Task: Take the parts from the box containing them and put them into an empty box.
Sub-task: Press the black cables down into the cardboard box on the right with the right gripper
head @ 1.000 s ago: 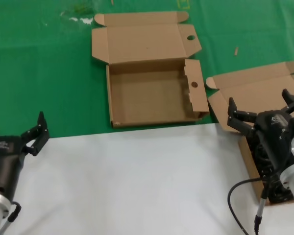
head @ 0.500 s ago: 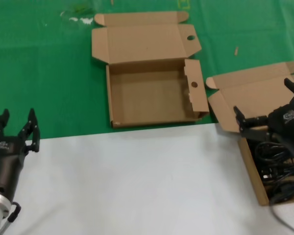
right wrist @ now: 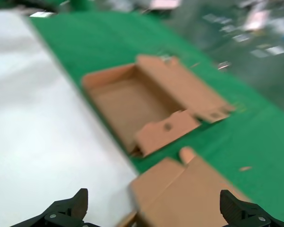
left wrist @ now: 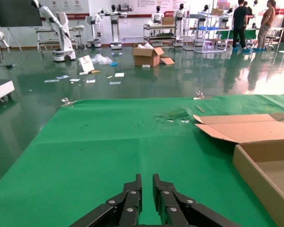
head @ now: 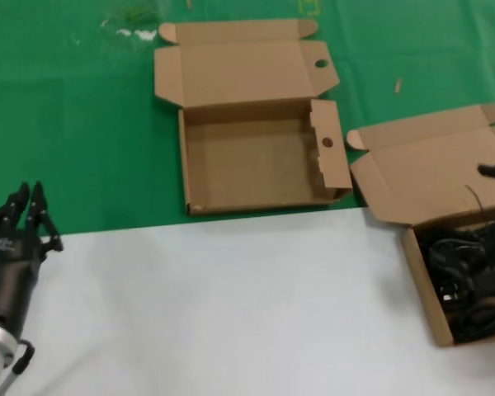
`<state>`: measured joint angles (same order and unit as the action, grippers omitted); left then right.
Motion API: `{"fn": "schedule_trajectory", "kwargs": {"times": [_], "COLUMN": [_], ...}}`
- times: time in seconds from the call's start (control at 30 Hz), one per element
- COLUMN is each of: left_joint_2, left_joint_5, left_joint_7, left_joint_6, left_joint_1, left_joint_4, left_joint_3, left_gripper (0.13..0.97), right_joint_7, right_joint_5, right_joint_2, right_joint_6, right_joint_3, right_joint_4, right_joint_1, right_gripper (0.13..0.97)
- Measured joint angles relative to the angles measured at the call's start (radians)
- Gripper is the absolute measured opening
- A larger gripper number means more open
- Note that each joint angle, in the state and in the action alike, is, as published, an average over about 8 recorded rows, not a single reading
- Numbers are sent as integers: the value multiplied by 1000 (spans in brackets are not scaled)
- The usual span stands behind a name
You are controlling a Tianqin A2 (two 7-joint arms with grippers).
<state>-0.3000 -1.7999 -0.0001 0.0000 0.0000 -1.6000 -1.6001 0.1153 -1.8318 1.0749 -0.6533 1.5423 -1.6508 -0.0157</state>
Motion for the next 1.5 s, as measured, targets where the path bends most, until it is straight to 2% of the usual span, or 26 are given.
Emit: {"fn": "schedule_trajectory", "kwargs": {"times": [0.17,0.3,0.53,0.77,0.87,1.17,1.5], "left_joint_2": [0,0,0,0,0,0,0], "left_joint_5": [0,0,0,0,0,0,0], "left_joint_7": [0,0,0,0,0,0,0], "left_joint_6": [0,0,0,0,0,0,0], "left_joint_1": [0,0,0,0,0,0,0], "left_joint_4": [0,0,0,0,0,0,0], "left_joint_3": [0,0,0,0,0,0,0], "left_gripper": [185,163,148,140,140,140,140], "right_joint_7": [-61,-139,-298,-402,-425,-462,-455], "right_joint_5": [15,68,183,268,289,318,317], "right_joint_2": [74,80,17,-63,-89,-139,-153], "right_joint_6": [-202,-334,-494,-576,-591,-600,-590], "right_joint_3": [84,167,294,377,397,426,427], "right_joint_4": [97,179,320,439,473,547,560], "right_joint_1": [134,261,489,663,707,771,768], "right_gripper": [966,966,966,947,941,849,665]}}
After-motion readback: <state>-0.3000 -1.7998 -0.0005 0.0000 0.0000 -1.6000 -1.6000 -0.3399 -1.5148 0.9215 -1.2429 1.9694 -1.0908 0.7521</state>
